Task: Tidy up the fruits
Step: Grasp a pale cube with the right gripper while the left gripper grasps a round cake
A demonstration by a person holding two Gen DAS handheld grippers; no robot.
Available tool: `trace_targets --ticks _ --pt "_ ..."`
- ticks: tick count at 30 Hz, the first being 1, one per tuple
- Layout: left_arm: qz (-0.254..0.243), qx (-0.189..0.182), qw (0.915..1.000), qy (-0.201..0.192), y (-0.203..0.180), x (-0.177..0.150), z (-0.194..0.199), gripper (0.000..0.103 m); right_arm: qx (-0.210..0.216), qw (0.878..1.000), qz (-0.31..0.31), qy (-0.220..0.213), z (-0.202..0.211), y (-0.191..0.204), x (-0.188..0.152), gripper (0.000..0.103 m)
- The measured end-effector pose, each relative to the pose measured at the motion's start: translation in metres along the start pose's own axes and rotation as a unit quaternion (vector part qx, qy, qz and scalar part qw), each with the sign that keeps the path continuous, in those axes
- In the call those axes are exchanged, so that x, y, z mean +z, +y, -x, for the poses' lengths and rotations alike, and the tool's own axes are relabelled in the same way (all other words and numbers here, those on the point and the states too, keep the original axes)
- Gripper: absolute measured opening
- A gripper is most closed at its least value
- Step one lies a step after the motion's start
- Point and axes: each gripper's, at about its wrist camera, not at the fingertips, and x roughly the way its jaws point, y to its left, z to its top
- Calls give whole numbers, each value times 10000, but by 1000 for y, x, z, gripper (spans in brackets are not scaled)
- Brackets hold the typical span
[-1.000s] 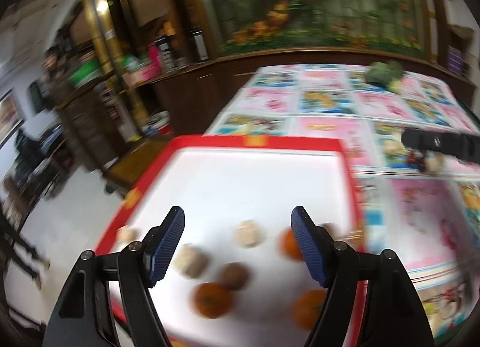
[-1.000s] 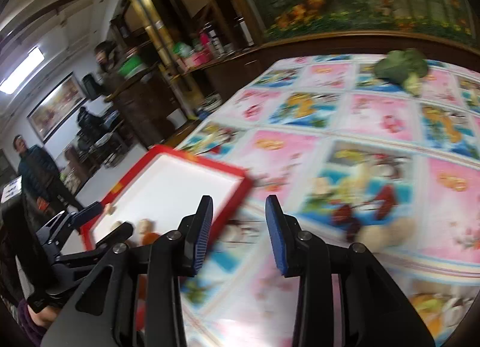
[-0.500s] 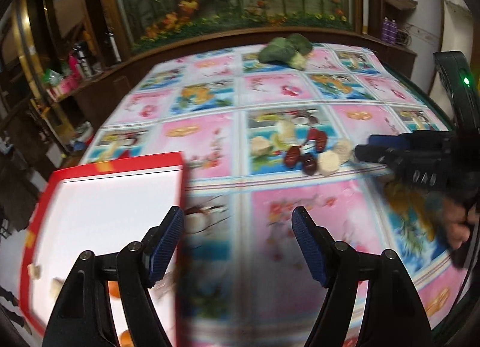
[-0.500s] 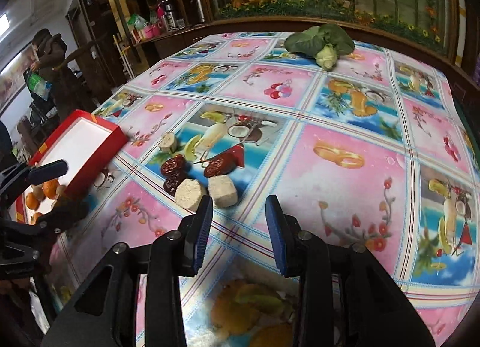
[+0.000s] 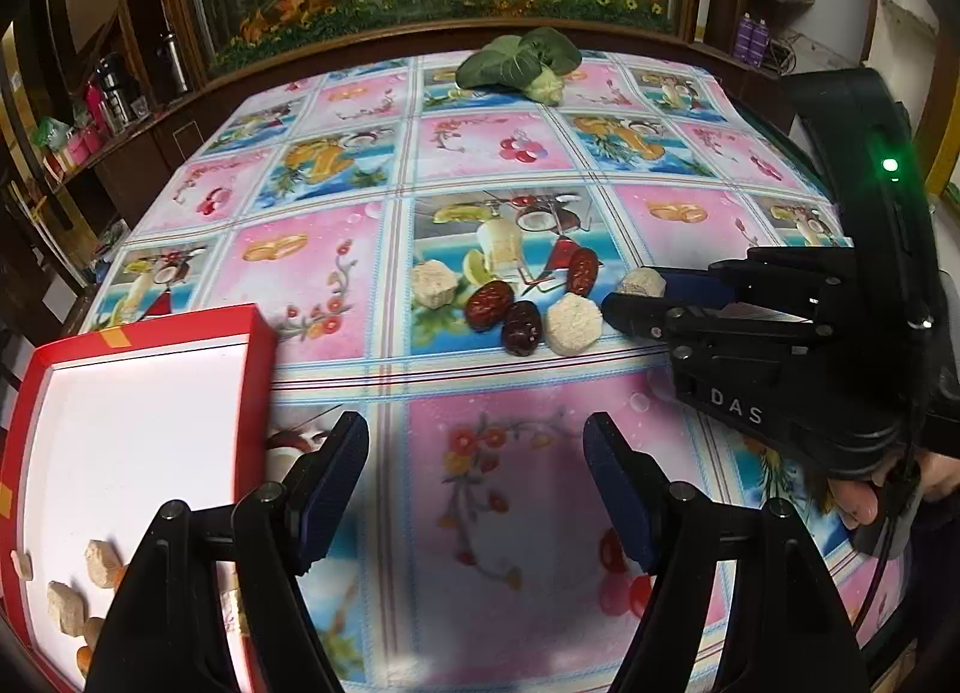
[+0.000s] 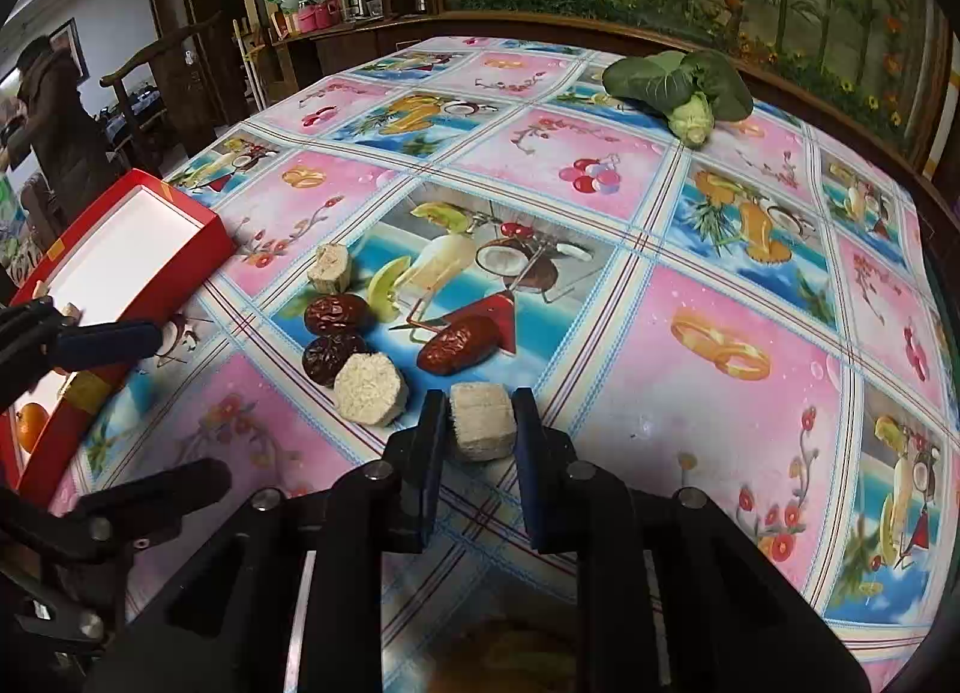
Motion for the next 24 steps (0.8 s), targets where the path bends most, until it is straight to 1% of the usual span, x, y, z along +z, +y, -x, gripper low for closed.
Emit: trace_targets --ticks 4,6,7,8,10,12,17,22,24 --pt "-174 -146 9997 86 -15 8 -8 72 17 9985 -538 -59 11 -26 2 20" --pt "-263 -290 9991 153 -23 12 -13 62 -17 9963 -836 -180 20 -42 4 20" --pt "-260 -345 9988 233 -25 14 -17 52 -13 9950 -965 -243 25 -50 4 20" --pt "-252 -412 9984 294 -28 16 -20 45 -4 9938 -1072 -288 29 -55 4 19" --pt "-229 -556 9975 358 -31 17 -25 44 3 9914 -1257 -378 34 -64 6 19" --pt "-204 -609 9971 405 -35 19 -31 44 66 9902 -1328 -423 38 -67 7 19" --pt "-177 -463 9982 345 -35 30 -43 44 260 9876 -1486 -422 40 -72 8 20" --pt "-224 -386 9987 260 -33 39 -50 44 297 9853 -1621 -442 41 -76 7 20" --pt "-261 -407 9986 231 -34 39 -50 40 299 9850 -1637 -454 42 -78 8 20"
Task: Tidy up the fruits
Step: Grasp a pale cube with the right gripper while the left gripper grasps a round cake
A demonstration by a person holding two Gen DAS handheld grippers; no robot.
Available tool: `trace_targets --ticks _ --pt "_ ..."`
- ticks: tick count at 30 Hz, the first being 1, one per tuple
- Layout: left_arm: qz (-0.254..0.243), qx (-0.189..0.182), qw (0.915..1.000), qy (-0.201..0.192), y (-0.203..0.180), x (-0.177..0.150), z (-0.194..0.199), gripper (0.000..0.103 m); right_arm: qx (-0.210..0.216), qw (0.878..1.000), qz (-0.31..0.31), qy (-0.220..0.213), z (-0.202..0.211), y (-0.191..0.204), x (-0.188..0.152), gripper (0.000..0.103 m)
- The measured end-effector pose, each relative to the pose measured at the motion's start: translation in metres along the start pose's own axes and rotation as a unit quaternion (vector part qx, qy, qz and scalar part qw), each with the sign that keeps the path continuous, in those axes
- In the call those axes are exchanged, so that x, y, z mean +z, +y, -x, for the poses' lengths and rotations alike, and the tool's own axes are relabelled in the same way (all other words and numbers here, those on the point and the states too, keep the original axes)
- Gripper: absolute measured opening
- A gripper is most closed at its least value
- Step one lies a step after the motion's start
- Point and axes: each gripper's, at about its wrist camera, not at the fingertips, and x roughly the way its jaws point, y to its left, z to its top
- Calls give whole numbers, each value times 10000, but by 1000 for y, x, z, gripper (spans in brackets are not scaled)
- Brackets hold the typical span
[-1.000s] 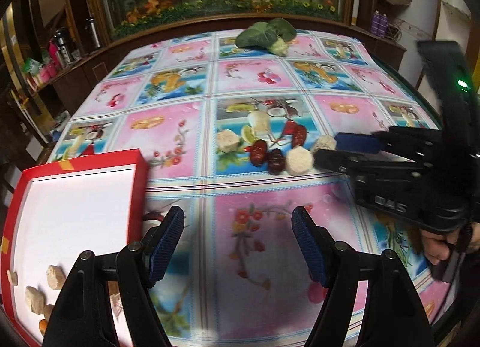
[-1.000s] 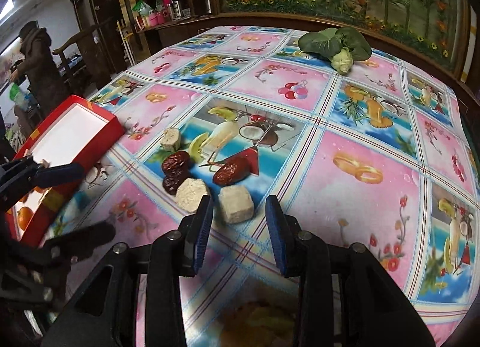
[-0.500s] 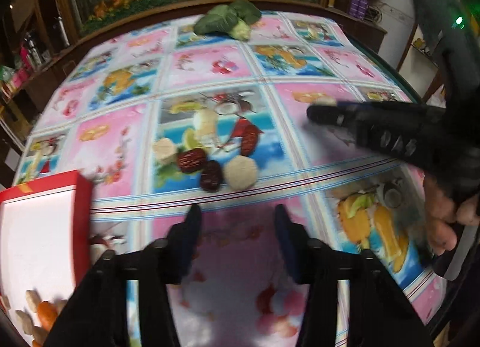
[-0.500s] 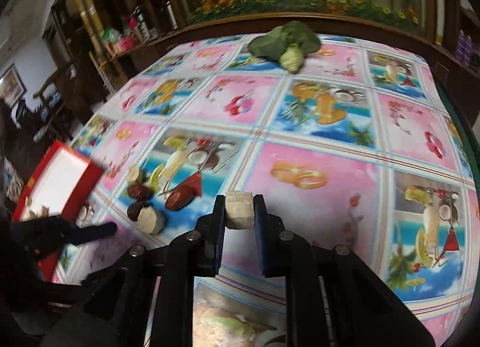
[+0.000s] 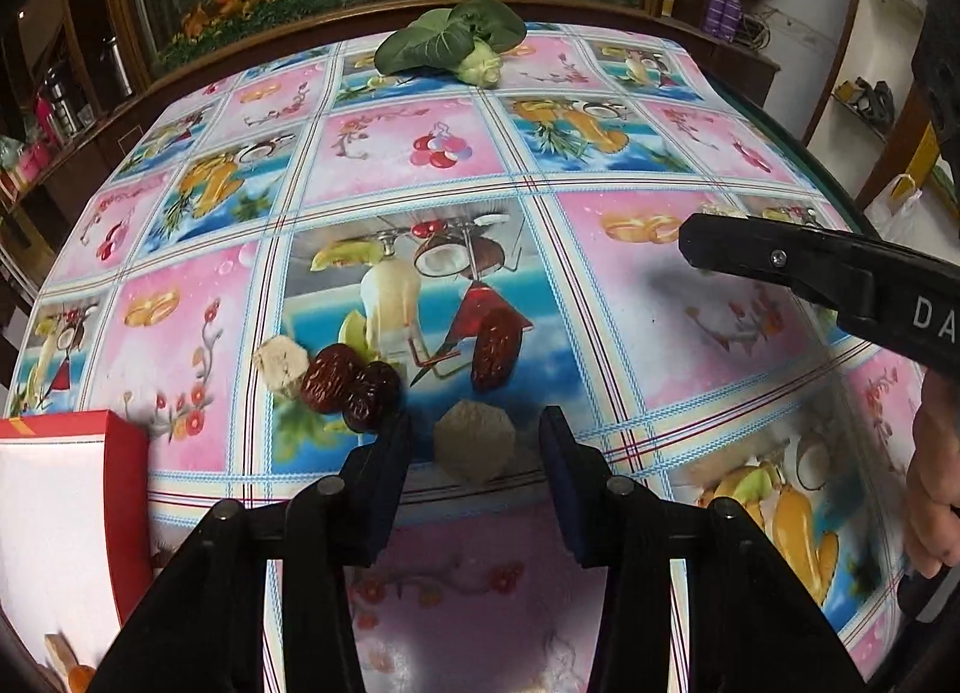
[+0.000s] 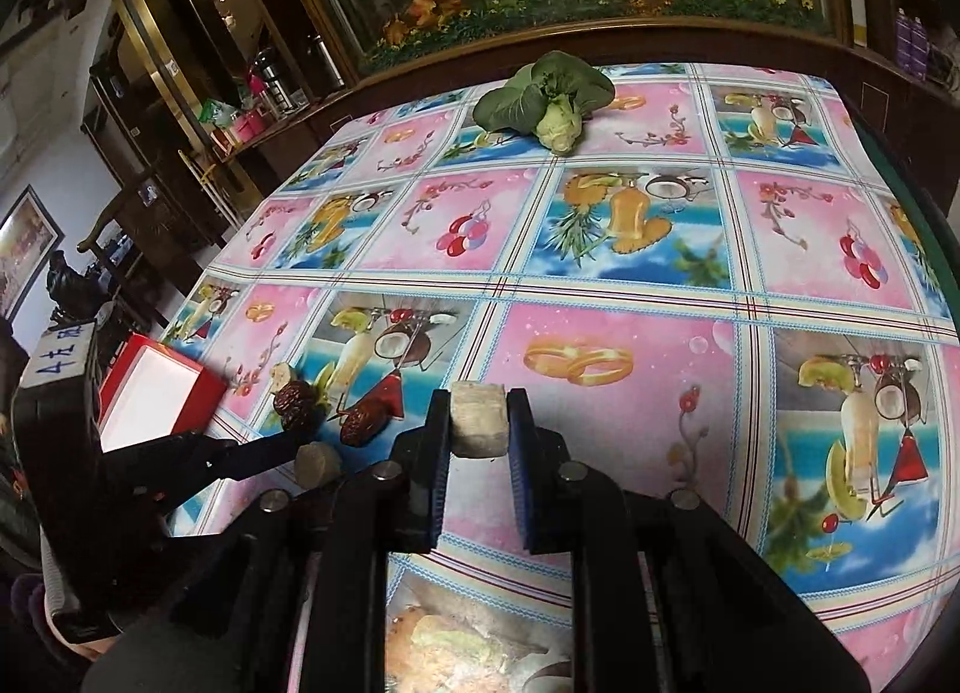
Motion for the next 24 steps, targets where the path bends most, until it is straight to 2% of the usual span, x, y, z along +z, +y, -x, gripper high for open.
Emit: trace_targets --ticks 4,8,12,15,20,22,24 --pt "-162 -37 9998 -103 -6 -3 2 26 34 10000 15 -8 1 1 0 20" --pt "-270 97 9995 -162 -11 -4 3 26 29 10000 25 -11 0 3 0 20" --pt "-73 110 9998 -167 -7 -7 11 26 19 9999 53 -98 3 5 0 20" --pt "31 155 9991 -402 -3 -13 35 26 74 9998 96 -151 3 10 -2 20" --pt "348 313 9931 -1078 20 -32 99 26 347 9994 -63 -48 -5 27 -6 20" --pt "521 431 9894 -1286 36 -43 124 26 635 9980 -14 -14 -6 49 -9 20" --pt "714 612 9848 -1463 55 -53 144 26 789 9966 179 -155 -4 78 -14 20"
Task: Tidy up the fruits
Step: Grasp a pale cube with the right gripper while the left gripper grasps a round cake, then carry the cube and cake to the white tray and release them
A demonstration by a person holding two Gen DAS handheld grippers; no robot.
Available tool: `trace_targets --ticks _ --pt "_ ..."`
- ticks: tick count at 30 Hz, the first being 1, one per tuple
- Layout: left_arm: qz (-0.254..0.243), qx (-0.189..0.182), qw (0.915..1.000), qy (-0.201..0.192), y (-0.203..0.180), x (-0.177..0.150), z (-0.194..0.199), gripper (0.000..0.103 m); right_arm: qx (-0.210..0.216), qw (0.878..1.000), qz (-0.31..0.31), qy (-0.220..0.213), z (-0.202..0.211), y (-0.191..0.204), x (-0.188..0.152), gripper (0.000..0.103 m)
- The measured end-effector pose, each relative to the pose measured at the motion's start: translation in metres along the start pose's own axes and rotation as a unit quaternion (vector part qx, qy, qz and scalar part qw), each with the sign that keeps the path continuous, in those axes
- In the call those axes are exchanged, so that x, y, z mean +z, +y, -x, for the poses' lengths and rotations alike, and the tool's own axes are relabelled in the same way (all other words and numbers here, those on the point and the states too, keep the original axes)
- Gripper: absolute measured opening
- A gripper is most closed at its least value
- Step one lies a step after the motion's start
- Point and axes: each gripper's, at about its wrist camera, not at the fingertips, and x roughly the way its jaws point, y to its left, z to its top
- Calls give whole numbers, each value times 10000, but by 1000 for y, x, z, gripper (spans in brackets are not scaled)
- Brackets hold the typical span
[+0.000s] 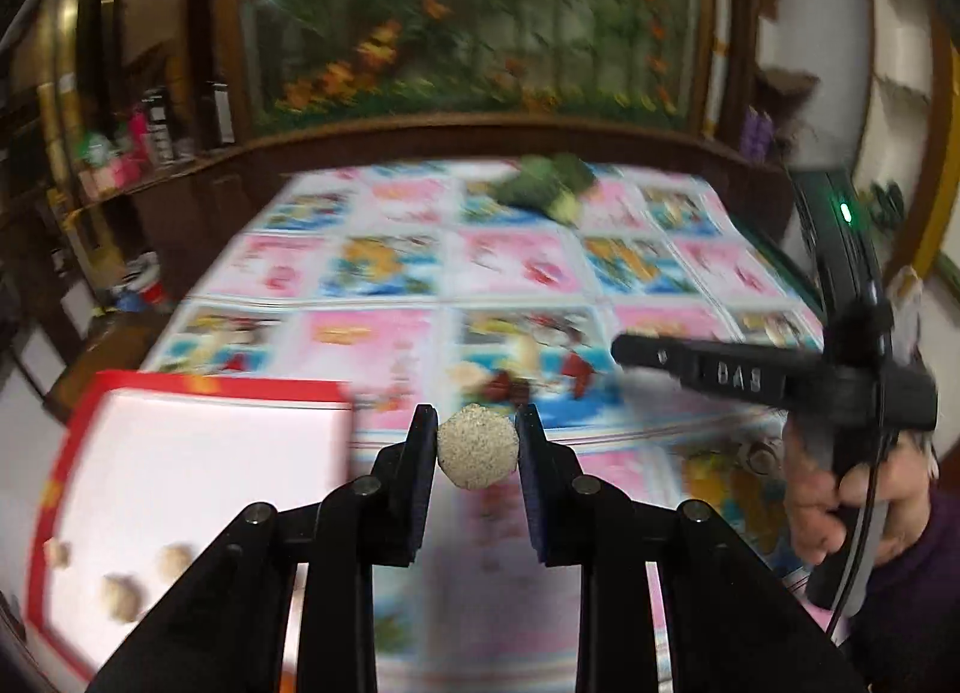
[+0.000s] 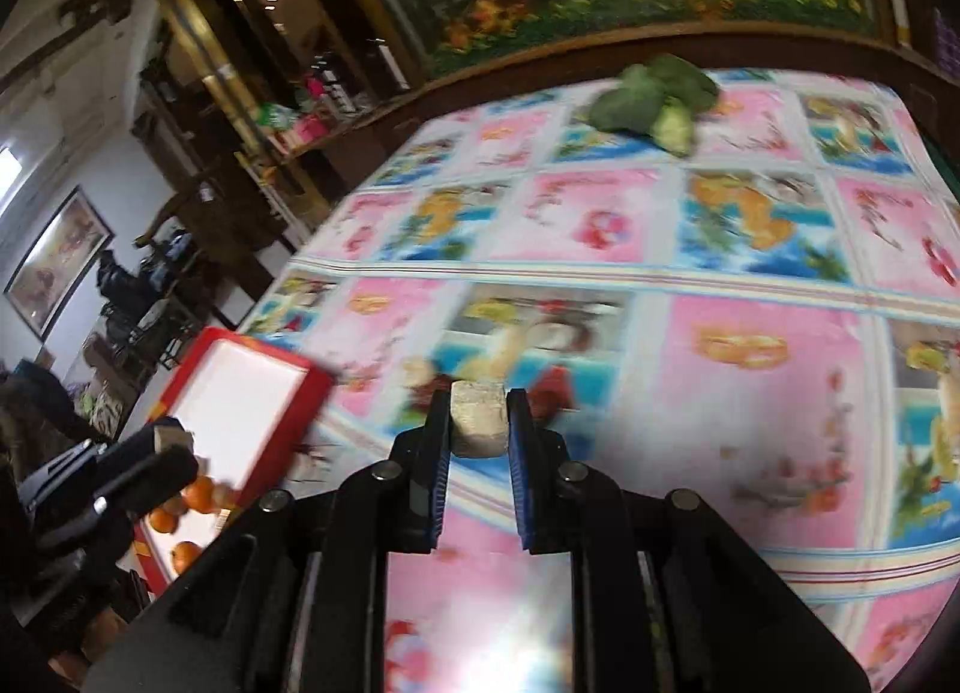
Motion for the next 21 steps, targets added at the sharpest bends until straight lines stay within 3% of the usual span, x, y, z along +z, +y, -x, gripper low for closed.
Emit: trace_targets --ticks 4,10,16,21 --pt "344 551 9975 -260 45 -6 27 26 730 9973 110 31 -20 60 -7 20" --pt "821 1387 9864 -333 112 -21 42 26 1418 9889 342 295 -59 144 -25 20" --pt "1099 1913 9752 -183 154 -40 35 26 1579 9820 753 718 -92 204 -50 20" --pt "1166 2113 9704 118 173 -59 18 26 1344 9792 1230 892 -101 211 -68 20"
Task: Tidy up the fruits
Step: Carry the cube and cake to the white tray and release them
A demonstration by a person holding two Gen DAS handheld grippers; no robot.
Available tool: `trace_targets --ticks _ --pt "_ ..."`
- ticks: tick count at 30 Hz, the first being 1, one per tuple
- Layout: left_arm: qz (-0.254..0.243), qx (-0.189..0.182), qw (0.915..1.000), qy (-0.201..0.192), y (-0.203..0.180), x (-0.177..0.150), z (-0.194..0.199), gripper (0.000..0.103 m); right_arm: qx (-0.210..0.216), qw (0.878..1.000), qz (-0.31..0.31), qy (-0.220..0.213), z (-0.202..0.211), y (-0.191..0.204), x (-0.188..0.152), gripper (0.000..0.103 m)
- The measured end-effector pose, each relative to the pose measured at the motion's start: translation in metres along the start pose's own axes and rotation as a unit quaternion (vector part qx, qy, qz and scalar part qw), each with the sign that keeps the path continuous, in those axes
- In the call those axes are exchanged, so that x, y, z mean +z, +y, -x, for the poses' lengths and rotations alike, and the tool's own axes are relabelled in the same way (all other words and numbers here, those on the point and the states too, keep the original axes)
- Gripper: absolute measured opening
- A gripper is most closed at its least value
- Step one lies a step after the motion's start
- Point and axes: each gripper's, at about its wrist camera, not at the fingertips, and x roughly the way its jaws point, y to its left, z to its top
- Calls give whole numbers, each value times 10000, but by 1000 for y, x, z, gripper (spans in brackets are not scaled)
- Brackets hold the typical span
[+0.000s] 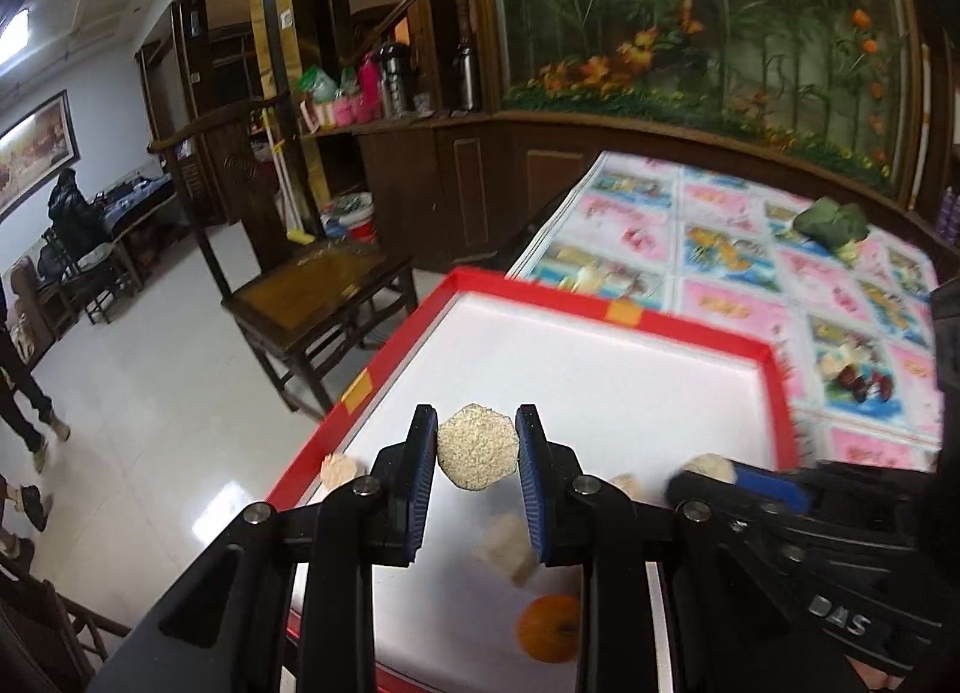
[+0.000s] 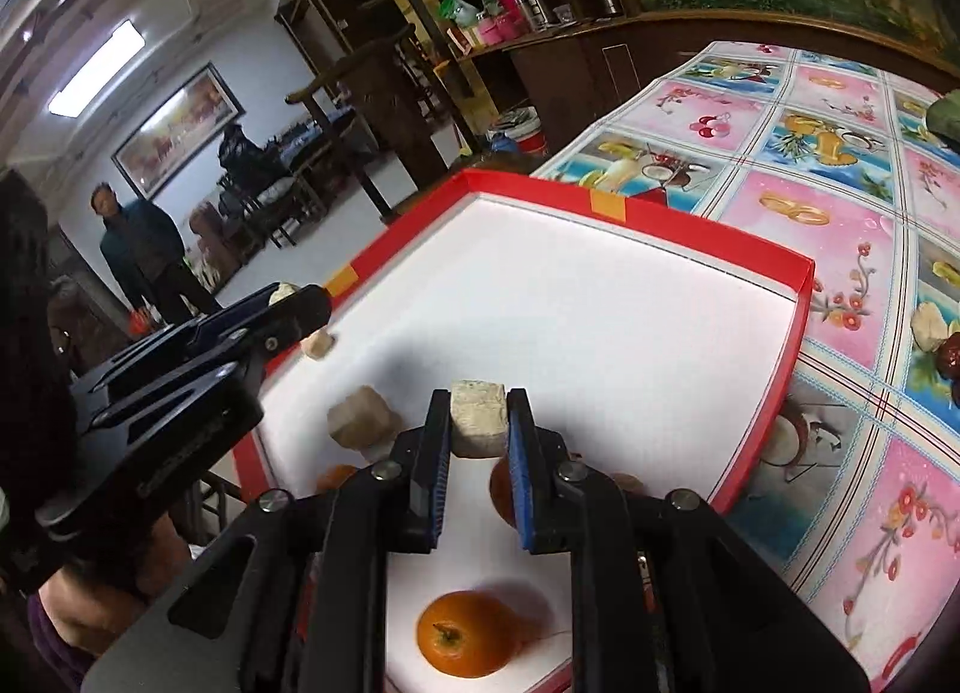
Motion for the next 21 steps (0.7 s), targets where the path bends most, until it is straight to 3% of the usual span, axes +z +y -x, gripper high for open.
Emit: trace_targets --ticks 15,19,21 --pt "-11 266 9992 295 8 -20 -17 26 -85 9997 162 -180 0 3 -3 22" --pt "7 310 9990 308 8 -21 -15 27 16 9996 15 -267 6 0 -2 48" --pt "3 335 9990 286 8 -21 -12 34 120 9993 -33 -340 10 0 -1 49"
